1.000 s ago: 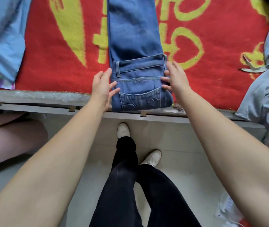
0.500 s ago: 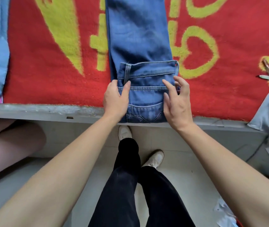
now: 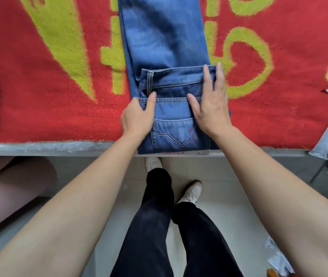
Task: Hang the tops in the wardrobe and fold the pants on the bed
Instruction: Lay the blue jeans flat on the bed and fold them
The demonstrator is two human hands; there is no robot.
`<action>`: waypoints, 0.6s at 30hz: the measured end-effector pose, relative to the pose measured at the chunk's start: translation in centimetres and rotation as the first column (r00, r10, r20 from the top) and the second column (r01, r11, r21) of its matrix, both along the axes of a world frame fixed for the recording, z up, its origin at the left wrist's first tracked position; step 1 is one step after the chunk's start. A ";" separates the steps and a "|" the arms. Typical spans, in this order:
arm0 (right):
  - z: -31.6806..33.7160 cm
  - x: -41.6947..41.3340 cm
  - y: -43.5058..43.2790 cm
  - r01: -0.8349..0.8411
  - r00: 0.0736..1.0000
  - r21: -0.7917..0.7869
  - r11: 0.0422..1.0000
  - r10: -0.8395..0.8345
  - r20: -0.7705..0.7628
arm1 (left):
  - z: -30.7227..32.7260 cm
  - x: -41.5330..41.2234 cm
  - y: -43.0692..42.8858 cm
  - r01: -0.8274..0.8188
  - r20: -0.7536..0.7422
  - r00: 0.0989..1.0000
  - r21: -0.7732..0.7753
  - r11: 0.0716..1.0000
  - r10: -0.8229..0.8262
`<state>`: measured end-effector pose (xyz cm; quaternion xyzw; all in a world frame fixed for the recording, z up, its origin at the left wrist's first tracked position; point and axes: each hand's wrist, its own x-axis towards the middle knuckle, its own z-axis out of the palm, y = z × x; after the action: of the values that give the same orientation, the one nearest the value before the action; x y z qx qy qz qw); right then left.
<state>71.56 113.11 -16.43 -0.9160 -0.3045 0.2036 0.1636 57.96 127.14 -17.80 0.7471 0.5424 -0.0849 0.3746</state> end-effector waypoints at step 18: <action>3.6 -5.4 -4.7 0.586 0.790 0.200 0.785 -0.499 -0.356 | 2.3 -6.4 -4.8 -0.147 0.224 0.958 -0.145 0.978 0.177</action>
<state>66.20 108.42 -12.78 -0.8897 -0.0256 0.2280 0.3946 51.55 122.36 -15.50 0.6795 0.5471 0.0010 0.4889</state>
